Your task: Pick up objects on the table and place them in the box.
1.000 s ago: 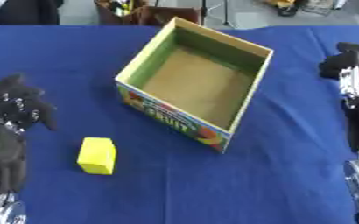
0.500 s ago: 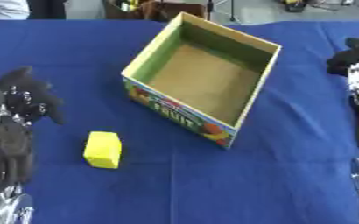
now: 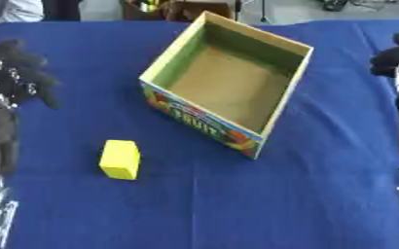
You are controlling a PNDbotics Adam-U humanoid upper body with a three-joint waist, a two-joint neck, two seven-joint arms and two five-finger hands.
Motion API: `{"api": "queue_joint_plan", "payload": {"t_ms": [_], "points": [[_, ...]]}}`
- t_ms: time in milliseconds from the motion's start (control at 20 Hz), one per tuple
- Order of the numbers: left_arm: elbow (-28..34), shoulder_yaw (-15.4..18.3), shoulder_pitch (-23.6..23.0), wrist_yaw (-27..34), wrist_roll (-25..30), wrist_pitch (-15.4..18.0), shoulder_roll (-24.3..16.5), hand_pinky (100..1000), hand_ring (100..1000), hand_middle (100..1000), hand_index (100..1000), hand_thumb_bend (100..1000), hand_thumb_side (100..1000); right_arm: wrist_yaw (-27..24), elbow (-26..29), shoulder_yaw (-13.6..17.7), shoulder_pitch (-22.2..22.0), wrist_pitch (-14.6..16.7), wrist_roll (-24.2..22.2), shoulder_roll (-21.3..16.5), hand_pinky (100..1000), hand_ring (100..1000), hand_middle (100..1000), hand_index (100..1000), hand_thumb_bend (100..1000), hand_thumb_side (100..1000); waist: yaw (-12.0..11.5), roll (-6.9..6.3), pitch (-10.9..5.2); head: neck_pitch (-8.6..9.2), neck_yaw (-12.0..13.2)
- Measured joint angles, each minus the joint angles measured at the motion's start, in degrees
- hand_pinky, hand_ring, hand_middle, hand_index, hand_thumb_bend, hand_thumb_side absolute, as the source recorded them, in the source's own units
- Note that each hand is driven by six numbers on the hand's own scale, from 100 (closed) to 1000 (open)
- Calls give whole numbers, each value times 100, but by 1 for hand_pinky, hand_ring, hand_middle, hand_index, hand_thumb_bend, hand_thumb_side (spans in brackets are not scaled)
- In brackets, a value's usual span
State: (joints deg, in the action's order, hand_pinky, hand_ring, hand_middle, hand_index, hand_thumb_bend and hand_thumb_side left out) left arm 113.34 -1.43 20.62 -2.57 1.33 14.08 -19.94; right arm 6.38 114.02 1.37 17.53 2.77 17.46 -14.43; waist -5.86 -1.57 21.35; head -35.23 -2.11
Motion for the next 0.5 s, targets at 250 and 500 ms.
{"api": "queue_joint_plan", "payload": {"t_ms": [250, 500], "points": [[15, -10, 274, -980, 438, -29, -895, 530, 673, 727, 913, 100, 757, 0, 0, -2, -45, -7, -7, -24, 648, 634, 566, 739, 100, 592, 21, -15, -9, 6, -10], [18, -143, 615, -2159, 1605, 72, -1669, 648, 765, 800, 970, 100, 761, 1, 0, -34, -93, -21, -26, -46, 648, 635, 566, 739, 100, 589, 36, -22, -9, 9, -57]]}}
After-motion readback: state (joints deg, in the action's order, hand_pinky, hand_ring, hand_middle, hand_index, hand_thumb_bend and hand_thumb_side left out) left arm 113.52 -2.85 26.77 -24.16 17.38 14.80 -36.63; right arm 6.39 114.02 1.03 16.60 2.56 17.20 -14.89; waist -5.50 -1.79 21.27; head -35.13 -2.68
